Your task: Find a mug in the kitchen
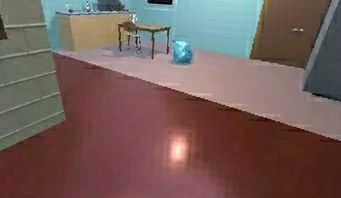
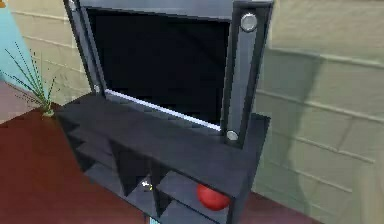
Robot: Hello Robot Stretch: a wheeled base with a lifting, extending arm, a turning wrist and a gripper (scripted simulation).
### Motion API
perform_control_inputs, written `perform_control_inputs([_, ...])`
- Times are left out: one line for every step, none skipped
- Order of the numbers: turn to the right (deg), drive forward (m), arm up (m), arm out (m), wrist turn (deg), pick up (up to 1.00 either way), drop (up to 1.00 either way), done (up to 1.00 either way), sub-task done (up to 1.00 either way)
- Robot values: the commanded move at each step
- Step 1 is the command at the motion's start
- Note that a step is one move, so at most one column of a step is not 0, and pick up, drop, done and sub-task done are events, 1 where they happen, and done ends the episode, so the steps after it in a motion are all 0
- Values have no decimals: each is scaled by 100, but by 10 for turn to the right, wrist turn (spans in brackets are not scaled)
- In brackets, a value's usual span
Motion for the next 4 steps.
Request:
perform_control_inputs([-450, 0, 0, 0, 0, 0, 0, 0, 0])
perform_control_inputs([-150, 0, 0, 0, 0, 0, 0, 0, 0])
perform_control_inputs([0, 10, 0, 0, 0, 0, 0, 0, 0])
perform_control_inputs([450, 0, 0, 0, 0, 0, 0, 0, 0])
